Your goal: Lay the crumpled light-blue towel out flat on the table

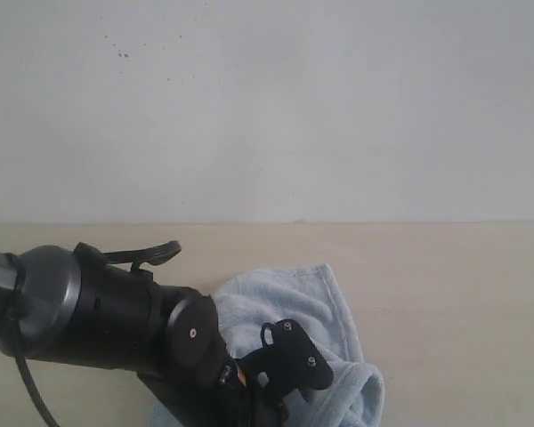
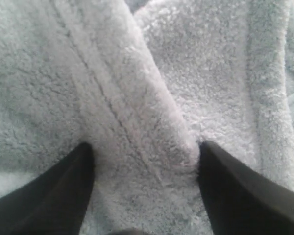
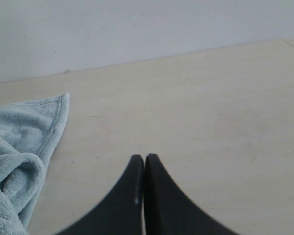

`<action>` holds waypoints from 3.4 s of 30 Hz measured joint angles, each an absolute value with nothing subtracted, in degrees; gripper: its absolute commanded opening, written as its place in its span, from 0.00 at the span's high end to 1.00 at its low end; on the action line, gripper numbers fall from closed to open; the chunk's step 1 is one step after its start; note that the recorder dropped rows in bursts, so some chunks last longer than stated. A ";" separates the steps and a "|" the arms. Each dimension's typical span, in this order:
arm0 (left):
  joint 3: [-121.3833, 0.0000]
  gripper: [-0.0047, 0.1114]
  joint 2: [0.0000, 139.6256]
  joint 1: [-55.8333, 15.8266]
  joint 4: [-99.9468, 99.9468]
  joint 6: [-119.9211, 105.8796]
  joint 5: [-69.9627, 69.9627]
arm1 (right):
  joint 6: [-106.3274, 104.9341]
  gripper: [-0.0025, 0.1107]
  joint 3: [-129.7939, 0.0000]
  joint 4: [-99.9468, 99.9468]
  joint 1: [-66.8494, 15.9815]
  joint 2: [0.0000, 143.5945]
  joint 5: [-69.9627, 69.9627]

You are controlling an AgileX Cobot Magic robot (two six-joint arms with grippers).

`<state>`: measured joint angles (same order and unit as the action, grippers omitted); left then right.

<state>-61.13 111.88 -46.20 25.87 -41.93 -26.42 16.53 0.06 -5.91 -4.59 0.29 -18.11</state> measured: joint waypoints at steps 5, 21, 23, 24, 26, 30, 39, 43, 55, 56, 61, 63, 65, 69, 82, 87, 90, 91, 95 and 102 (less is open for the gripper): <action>-61.13 0.92 111.88 -46.20 17.30 -36.50 -26.30 | 16.53 0.98 0.06 -5.91 -4.59 0.29 -18.11; -67.71 0.93 100.26 -46.20 -10.11 -14.64 -41.92 | 16.53 0.98 0.06 -5.91 -4.59 0.29 -18.11; -67.86 0.93 96.00 -46.20 -16.35 -9.79 -44.14 | 16.53 0.98 0.06 -5.91 -4.59 0.29 -18.11; -67.86 0.93 94.27 -46.20 -18.85 -7.83 -45.08 | 16.53 0.98 0.06 -5.91 -4.59 0.29 -18.11; -67.86 0.93 89.72 -46.20 -25.04 -2.91 -46.68 | 16.53 0.98 0.06 -5.91 -4.59 0.29 -18.11; -67.86 0.93 80.72 -45.07 -32.92 4.02 -48.32 | 16.53 0.98 0.06 -5.91 -4.59 0.29 -18.11; -66.64 0.93 67.55 -42.48 -34.60 9.67 -48.11 | 16.53 0.98 0.06 -5.91 -4.59 0.29 -18.07; -63.79 0.93 66.88 -42.50 -33.55 10.90 -44.81 | 16.53 0.98 0.06 -5.91 -4.59 0.29 -17.82; -61.53 0.93 66.88 -42.50 -29.28 11.26 -42.54 | 30.88 0.98 0.06 15.58 -4.59 0.29 -0.78; -61.53 0.93 66.88 -42.50 -29.28 11.26 -44.01 | 31.47 0.98 0.06 16.44 -4.59 0.29 1.86; -61.53 0.93 66.88 -42.50 -28.50 11.26 -48.43 | 40.15 0.98 0.06 19.15 -4.59 0.24 13.31; -61.53 0.93 66.88 -42.50 -28.13 11.26 -48.77 | 50.97 0.98 0.06 19.29 -4.59 0.24 19.98; -61.53 0.93 66.88 -42.50 -27.90 11.26 -48.77 | 65.57 0.98 -0.50 16.35 -4.59 0.16 26.04; -61.53 0.93 66.88 -42.50 -27.75 11.26 -48.65 | 80.73 0.98 -8.28 -4.61 -4.59 0.12 36.46; -61.53 0.93 66.88 -42.50 -27.75 11.26 -45.96 | 71.14 0.98 -28.68 -61.67 -4.59 37.48 31.55; -61.53 0.93 66.88 -42.50 -28.71 11.26 -45.94 | 73.32 0.98 -30.50 -62.16 -4.59 66.19 27.12; -61.53 0.93 66.88 -42.50 -30.76 11.26 -46.81 | 82.52 0.98 -31.94 -69.86 -4.59 78.14 35.86; -61.53 0.93 66.88 -42.50 -31.65 11.34 -47.07 | 83.82 0.98 -32.76 -73.60 -4.88 81.12 40.47; -61.53 0.93 66.88 -42.50 -35.96 13.97 -48.42 | 91.05 0.98 -38.04 -85.22 -9.33 93.22 48.45; -61.53 0.93 69.29 -39.54 -42.86 18.84 -51.63 | 102.67 0.98 -48.27 -98.92 -17.84 101.88 42.01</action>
<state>-61.53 69.29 -39.54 -42.86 18.84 -51.63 102.67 -48.27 -98.92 -17.84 101.88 42.01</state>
